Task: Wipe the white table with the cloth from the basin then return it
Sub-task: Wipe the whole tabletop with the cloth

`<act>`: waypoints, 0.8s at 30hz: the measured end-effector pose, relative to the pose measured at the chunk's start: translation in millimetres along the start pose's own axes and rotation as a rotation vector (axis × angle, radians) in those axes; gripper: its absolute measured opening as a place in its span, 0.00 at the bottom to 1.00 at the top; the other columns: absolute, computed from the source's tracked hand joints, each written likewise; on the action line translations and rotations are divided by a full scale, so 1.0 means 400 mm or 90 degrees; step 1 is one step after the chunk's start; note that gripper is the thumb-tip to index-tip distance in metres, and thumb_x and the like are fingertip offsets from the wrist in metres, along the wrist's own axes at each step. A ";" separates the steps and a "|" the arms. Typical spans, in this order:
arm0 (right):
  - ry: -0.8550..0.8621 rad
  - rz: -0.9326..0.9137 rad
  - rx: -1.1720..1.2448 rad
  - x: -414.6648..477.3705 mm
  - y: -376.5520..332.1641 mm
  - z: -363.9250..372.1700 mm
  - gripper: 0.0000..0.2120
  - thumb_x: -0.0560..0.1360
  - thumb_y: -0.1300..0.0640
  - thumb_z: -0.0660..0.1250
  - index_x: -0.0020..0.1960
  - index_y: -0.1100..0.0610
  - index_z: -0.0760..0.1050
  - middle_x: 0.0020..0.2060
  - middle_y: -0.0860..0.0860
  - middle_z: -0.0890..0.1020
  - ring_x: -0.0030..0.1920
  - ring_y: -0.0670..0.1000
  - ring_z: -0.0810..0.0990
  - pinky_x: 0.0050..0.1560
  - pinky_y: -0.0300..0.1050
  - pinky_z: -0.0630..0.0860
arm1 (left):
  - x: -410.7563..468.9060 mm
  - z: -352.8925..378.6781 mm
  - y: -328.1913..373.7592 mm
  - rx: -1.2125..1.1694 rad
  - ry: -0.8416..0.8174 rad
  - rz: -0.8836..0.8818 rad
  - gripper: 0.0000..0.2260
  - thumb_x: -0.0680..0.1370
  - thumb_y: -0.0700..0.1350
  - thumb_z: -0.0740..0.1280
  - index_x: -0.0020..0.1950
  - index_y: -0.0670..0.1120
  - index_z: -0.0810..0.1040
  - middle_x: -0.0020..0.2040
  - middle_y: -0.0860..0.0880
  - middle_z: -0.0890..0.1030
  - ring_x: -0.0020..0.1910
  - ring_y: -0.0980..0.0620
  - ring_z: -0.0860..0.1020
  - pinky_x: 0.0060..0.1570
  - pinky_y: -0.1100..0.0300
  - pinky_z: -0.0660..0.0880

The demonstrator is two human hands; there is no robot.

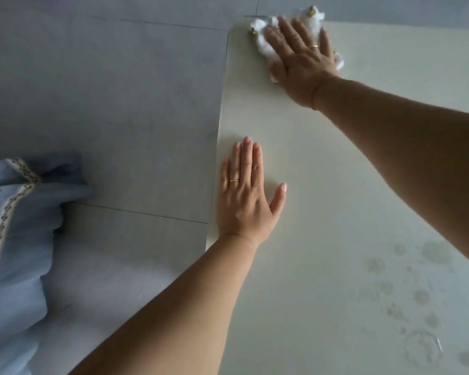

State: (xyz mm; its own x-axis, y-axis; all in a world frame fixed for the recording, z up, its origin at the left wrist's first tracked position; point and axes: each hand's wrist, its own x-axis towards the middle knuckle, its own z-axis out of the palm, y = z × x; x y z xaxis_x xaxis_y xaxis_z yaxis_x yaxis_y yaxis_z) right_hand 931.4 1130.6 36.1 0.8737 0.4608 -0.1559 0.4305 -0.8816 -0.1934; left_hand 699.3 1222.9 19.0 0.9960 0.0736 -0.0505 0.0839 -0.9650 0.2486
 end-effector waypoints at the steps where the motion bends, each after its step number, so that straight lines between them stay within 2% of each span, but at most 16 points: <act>1: 0.025 0.057 0.006 -0.024 0.060 -0.005 0.26 0.80 0.42 0.44 0.77 0.44 0.46 0.78 0.47 0.48 0.77 0.51 0.46 0.74 0.59 0.40 | 0.000 0.000 0.000 0.000 -0.001 0.001 0.34 0.78 0.59 0.53 0.77 0.40 0.54 0.78 0.42 0.53 0.77 0.45 0.51 0.75 0.50 0.48; 4: 0.059 0.289 0.041 -0.090 0.174 -0.010 0.27 0.80 0.43 0.46 0.77 0.44 0.46 0.78 0.46 0.47 0.77 0.51 0.45 0.74 0.59 0.40 | 0.001 0.002 -0.001 0.002 -0.003 0.000 0.34 0.78 0.59 0.54 0.77 0.40 0.54 0.78 0.42 0.53 0.77 0.44 0.51 0.75 0.50 0.48; 6: 0.067 0.420 0.093 -0.082 0.142 -0.002 0.27 0.79 0.45 0.46 0.77 0.45 0.45 0.78 0.46 0.46 0.77 0.52 0.43 0.73 0.60 0.38 | 0.002 0.001 -0.001 0.012 -0.005 -0.005 0.34 0.78 0.59 0.54 0.77 0.39 0.54 0.78 0.42 0.53 0.77 0.44 0.51 0.75 0.50 0.47; 7: 0.065 0.437 0.110 -0.075 0.104 0.003 0.27 0.80 0.46 0.46 0.77 0.45 0.45 0.78 0.47 0.46 0.77 0.53 0.43 0.73 0.61 0.37 | 0.001 -0.001 0.000 0.016 -0.010 -0.006 0.34 0.78 0.59 0.53 0.77 0.39 0.54 0.78 0.42 0.53 0.77 0.44 0.51 0.75 0.51 0.47; 8: 0.058 0.403 0.111 -0.070 0.062 0.010 0.27 0.79 0.48 0.47 0.77 0.45 0.45 0.78 0.47 0.46 0.77 0.53 0.42 0.72 0.61 0.37 | 0.001 -0.003 0.002 0.020 -0.016 -0.007 0.34 0.77 0.59 0.53 0.77 0.39 0.54 0.78 0.42 0.53 0.77 0.44 0.51 0.75 0.51 0.47; 11: 0.024 0.141 0.062 -0.107 -0.026 0.038 0.27 0.80 0.47 0.48 0.77 0.44 0.46 0.77 0.46 0.47 0.77 0.52 0.43 0.72 0.61 0.37 | 0.003 -0.010 0.007 0.023 -0.023 -0.011 0.34 0.77 0.59 0.53 0.77 0.39 0.54 0.78 0.42 0.53 0.77 0.44 0.51 0.75 0.49 0.48; 13: -0.002 0.023 0.034 -0.136 0.022 0.026 0.25 0.81 0.45 0.47 0.77 0.43 0.46 0.77 0.45 0.48 0.77 0.50 0.45 0.72 0.59 0.39 | 0.004 -0.014 0.008 0.023 -0.026 -0.012 0.34 0.77 0.59 0.53 0.77 0.39 0.54 0.78 0.42 0.53 0.77 0.44 0.51 0.75 0.49 0.48; 15: 0.022 0.062 0.029 -0.169 0.132 0.011 0.25 0.81 0.44 0.47 0.77 0.43 0.47 0.77 0.45 0.49 0.77 0.49 0.46 0.73 0.59 0.42 | 0.005 -0.015 0.009 0.028 -0.026 -0.011 0.34 0.77 0.59 0.52 0.77 0.39 0.54 0.78 0.42 0.53 0.77 0.44 0.51 0.75 0.49 0.48; 18: 0.064 0.293 0.071 -0.232 0.288 -0.001 0.26 0.80 0.44 0.47 0.76 0.43 0.47 0.77 0.46 0.49 0.77 0.49 0.46 0.73 0.59 0.41 | 0.005 -0.013 0.008 0.039 -0.025 -0.010 0.34 0.77 0.59 0.52 0.77 0.39 0.53 0.78 0.42 0.53 0.77 0.44 0.51 0.75 0.50 0.47; 20: 0.080 0.424 0.092 -0.239 0.280 0.002 0.27 0.79 0.44 0.47 0.77 0.44 0.46 0.78 0.47 0.48 0.77 0.50 0.44 0.73 0.60 0.39 | 0.006 -0.011 0.008 0.047 -0.026 -0.010 0.34 0.77 0.59 0.51 0.77 0.39 0.53 0.78 0.42 0.53 0.77 0.44 0.50 0.75 0.50 0.47; 21: 0.087 0.453 0.110 -0.234 0.238 0.006 0.27 0.80 0.45 0.47 0.77 0.45 0.47 0.78 0.48 0.48 0.77 0.52 0.44 0.73 0.60 0.38 | 0.005 -0.011 0.009 0.049 -0.029 -0.010 0.34 0.77 0.59 0.51 0.77 0.39 0.53 0.78 0.42 0.53 0.77 0.44 0.50 0.75 0.50 0.47; 22: 0.090 0.447 0.127 -0.231 0.182 0.013 0.26 0.80 0.46 0.48 0.77 0.46 0.47 0.78 0.49 0.48 0.77 0.53 0.44 0.73 0.61 0.38 | 0.005 -0.011 0.009 0.050 -0.031 -0.011 0.34 0.77 0.59 0.51 0.77 0.39 0.53 0.78 0.42 0.53 0.77 0.44 0.51 0.75 0.50 0.48; 24: 0.082 0.331 0.115 -0.245 0.053 0.045 0.26 0.81 0.47 0.47 0.77 0.46 0.47 0.78 0.49 0.48 0.77 0.53 0.43 0.72 0.60 0.38 | 0.004 -0.012 0.011 0.058 -0.033 -0.013 0.34 0.77 0.59 0.51 0.77 0.39 0.53 0.78 0.41 0.54 0.77 0.44 0.51 0.75 0.49 0.49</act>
State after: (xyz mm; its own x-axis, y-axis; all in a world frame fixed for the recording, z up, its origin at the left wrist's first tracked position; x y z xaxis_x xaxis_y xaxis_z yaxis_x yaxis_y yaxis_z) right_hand 850.8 1068.9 29.7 0.9859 -0.0563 -0.1577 -0.1004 -0.9525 -0.2874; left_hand 701.5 1220.2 24.6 0.9910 0.0832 -0.1052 0.0993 -0.9823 0.1588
